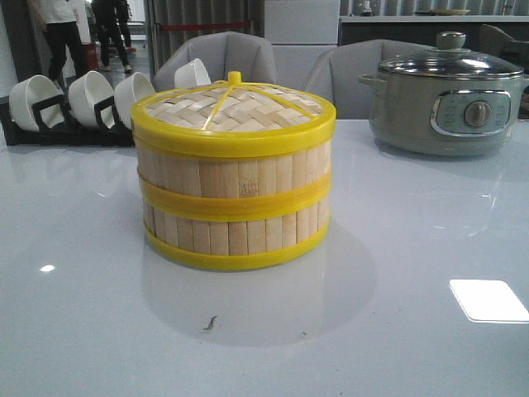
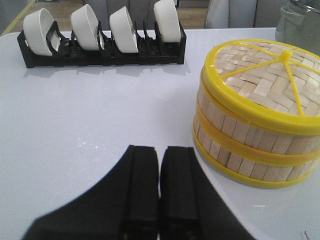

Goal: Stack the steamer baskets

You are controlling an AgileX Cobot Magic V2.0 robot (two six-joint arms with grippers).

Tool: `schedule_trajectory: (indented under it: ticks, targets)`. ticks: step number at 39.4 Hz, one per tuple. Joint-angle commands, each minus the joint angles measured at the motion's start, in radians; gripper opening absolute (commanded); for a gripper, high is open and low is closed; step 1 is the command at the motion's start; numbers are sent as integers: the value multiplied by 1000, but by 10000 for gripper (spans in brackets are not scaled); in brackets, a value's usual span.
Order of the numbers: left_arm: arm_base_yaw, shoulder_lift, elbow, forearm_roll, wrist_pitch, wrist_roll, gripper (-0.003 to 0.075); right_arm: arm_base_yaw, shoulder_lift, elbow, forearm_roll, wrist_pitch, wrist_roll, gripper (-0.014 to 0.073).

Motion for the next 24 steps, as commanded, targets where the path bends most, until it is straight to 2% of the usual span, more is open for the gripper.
schedule_trajectory:
  ticks: [1,13,24]
  targets:
    - [-5,0,-29,41,-89,-5,87,-6,-2,-29,6,-73,-3,51]
    - [-5,-5,-28,63,-180,-5,87,-6,-2,-29,6,-73,-3,51]
    - [58,-190,54,61,-312,-5,87,-6,-2,-29,6,-73,-3,51]
